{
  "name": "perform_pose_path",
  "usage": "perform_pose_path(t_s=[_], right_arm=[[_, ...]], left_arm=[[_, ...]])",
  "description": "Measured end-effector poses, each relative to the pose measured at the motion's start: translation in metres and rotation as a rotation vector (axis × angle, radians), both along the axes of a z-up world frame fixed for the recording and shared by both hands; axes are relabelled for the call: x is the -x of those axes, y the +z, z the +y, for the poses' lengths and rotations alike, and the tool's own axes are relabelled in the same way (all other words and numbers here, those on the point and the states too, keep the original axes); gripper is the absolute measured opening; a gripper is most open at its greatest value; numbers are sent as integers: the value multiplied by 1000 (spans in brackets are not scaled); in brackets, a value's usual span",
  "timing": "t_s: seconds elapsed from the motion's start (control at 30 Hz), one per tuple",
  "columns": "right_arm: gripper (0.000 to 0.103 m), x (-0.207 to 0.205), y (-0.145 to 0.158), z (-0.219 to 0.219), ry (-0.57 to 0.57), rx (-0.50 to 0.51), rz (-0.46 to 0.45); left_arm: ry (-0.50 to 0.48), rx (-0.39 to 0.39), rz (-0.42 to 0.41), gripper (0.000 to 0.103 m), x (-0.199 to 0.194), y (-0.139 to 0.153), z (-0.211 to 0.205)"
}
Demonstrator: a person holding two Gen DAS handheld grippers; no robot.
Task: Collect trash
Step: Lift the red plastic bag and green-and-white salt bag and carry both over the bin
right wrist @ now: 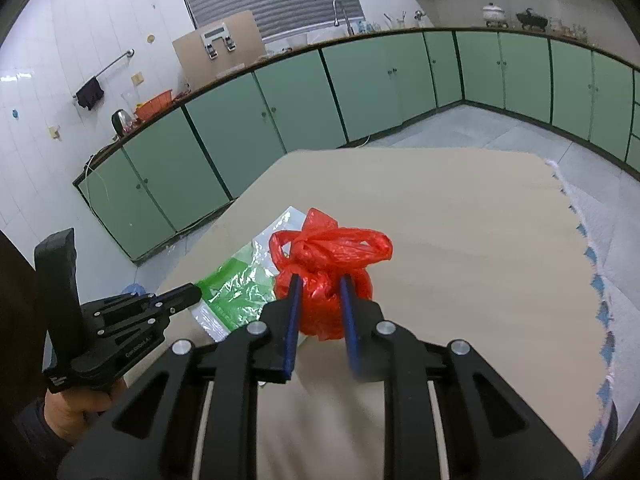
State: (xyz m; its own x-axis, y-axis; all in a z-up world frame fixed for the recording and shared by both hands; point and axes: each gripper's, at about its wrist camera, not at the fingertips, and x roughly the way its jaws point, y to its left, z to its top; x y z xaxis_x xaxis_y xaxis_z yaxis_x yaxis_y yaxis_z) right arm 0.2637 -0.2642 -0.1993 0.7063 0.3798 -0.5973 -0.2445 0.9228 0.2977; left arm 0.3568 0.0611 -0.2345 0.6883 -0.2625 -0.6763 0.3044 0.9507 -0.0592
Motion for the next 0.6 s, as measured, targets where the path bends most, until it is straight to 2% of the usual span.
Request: perform_pose_path(t_s=[0.3,0.6], right_arm=[[13,30,28,-28,-48,-5,-51],[12,74,53,-81,-126,-17,-96]], left_arm=[[-56,8,-56,0,23,40,-29],[-131,8,-111,0,56,74,-76]])
